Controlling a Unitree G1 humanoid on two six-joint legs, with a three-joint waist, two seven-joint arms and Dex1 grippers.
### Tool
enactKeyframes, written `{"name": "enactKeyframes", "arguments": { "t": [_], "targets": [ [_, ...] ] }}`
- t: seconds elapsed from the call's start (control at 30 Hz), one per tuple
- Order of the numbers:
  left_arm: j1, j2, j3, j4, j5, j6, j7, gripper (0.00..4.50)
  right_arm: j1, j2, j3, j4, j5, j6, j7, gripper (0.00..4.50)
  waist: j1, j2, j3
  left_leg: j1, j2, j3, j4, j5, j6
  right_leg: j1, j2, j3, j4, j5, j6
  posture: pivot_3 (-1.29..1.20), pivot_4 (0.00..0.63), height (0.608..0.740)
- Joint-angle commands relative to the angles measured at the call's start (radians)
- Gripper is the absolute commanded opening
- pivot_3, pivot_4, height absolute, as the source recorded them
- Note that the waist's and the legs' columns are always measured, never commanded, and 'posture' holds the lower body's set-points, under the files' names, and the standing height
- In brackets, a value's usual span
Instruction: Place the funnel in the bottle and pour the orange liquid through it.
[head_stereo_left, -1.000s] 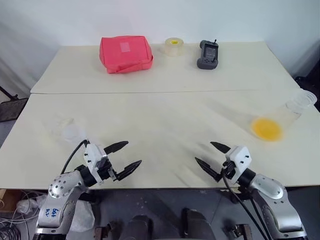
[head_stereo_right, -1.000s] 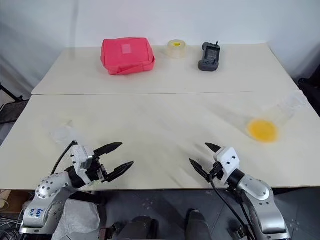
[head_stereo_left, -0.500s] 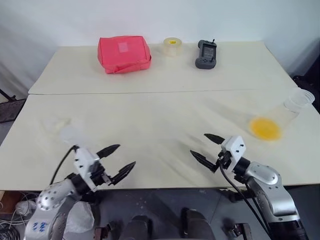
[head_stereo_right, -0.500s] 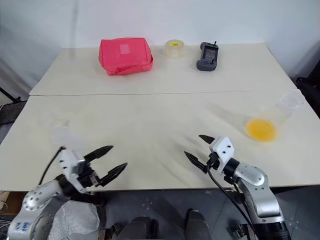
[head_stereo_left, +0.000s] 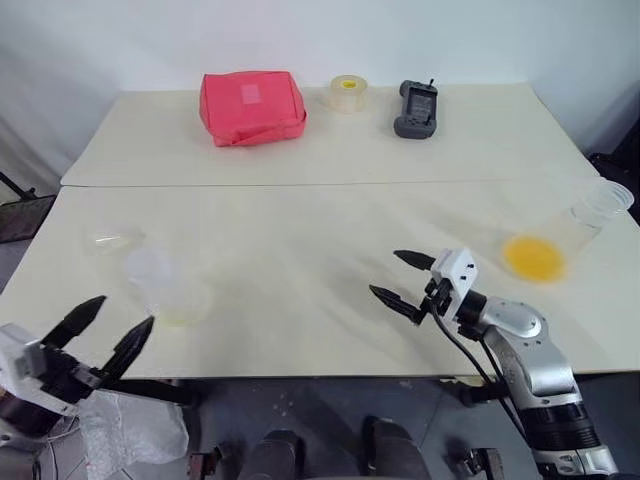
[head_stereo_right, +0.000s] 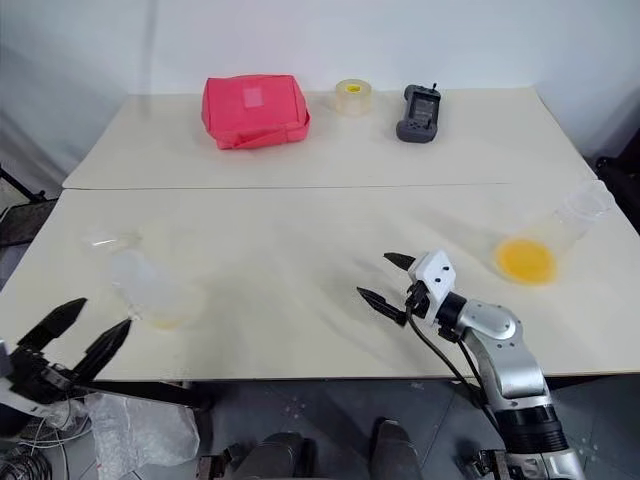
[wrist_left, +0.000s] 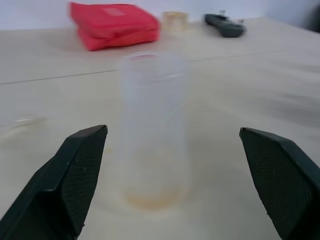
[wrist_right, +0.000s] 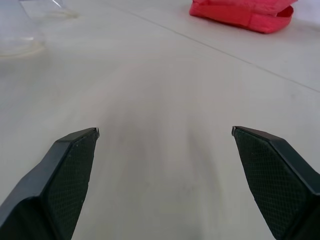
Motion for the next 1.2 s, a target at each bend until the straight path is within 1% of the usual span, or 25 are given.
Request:
{"name": "enactKeyframes", "arguments": {
  "t": [0.03,0.17,0.27,0.43,0.57,0.7,0.77,0.83,0.97,1.1,1.2],
  "targets": [
    [-0.043,0.030,0.021,0.027,0.021,-0.041,-0.007,4.50,-0.001,-0.003,-0.014,-0.052,0.038,0.020,0.012,4.47,0.000,0.000,0.000,0.000,0.000,0.000,0.000,0.000,0.000,0.000,0.000,0.000,0.000,0.000,0.000,0.00,0.150,0.740],
    [-0.104,0.056,-0.017,0.069,0.060,-0.050,-0.017,4.50,0.004,-0.004,-0.011,-0.082,0.057,0.038,0.022,4.47,-0.003,-0.001,0.000,0.000,0.000,0.000,0.000,0.000,0.000,0.000,0.000,0.000,0.000,0.000,0.000,0.00,0.150,0.740],
    [-0.180,0.078,-0.059,0.135,0.102,-0.072,-0.030,4.50,0.008,-0.006,-0.010,-0.117,0.078,0.064,0.027,4.47,-0.003,-0.001,0.000,0.000,0.000,0.000,-0.001,0.000,0.000,-0.001,0.000,-0.001,0.001,0.000,0.000,0.00,0.150,0.740],
    [-0.332,0.115,-0.160,0.241,0.149,-0.088,-0.069,4.50,0.024,-0.003,-0.027,-0.168,0.079,0.085,-0.008,4.47,-0.001,-0.001,0.000,0.000,0.000,0.000,0.000,0.000,0.000,-0.001,0.000,-0.003,0.001,0.000,0.000,0.00,0.150,0.740],
    [-0.381,0.132,-0.191,0.287,0.179,-0.095,-0.085,4.50,0.039,-0.003,-0.034,-0.179,0.076,0.084,-0.019,4.47,-0.007,-0.002,0.000,0.000,0.000,0.000,-0.001,0.000,0.000,-0.001,0.000,-0.003,0.003,0.000,0.000,0.00,0.150,0.740],
    [-0.417,0.135,-0.193,0.324,0.172,-0.118,-0.113,3.65,0.059,-0.001,-0.043,-0.179,0.071,0.067,-0.028,4.50,-0.012,-0.002,0.000,0.000,0.000,0.000,-0.001,0.000,-0.001,-0.001,0.000,-0.004,0.004,0.000,0.001,0.00,0.150,0.740],
    [-0.430,0.142,-0.184,0.325,0.149,-0.101,-0.127,2.94,0.070,-0.002,-0.048,-0.185,0.071,0.062,-0.035,4.50,-0.012,-0.002,0.000,0.000,0.000,0.000,-0.001,0.000,-0.001,-0.001,0.000,-0.004,0.003,0.000,0.001,0.00,0.150,0.740],
    [-0.451,0.152,-0.179,0.319,0.120,-0.074,-0.140,2.36,0.081,-0.004,-0.052,-0.190,0.071,0.056,-0.039,4.50,-0.012,-0.002,0.000,0.000,0.000,0.000,-0.001,0.000,-0.001,-0.001,0.000,-0.004,0.003,0.000,0.001,0.00,0.150,0.740],
    [-0.516,0.184,-0.209,0.306,0.090,-0.019,-0.166,2.32,0.101,-0.008,-0.058,-0.200,0.074,0.050,-0.037,4.50,-0.010,-0.002,0.000,0.000,0.000,0.000,-0.001,0.000,-0.001,-0.001,0.000,-0.004,0.003,0.000,0.001,0.00,0.150,0.740],
    [-0.626,0.205,-0.298,0.309,0.119,0.023,-0.171,2.32,0.118,-0.023,-0.064,-0.206,0.091,0.052,-0.007,4.50,-0.002,-0.002,0.000,0.000,0.000,0.000,0.000,0.000,-0.001,-0.001,0.000,-0.004,0.003,0.000,0.001,0.00,0.150,0.740],
    [-0.737,0.193,-0.398,0.333,0.151,0.052,-0.169,2.32,0.133,-0.051,-0.075,-0.218,0.118,0.054,0.044,4.50,0.000,-0.002,0.000,0.000,-0.001,0.000,0.000,0.000,0.000,-0.001,0.000,-0.004,0.004,0.001,0.002,0.00,0.150,0.740]
  ]
}}
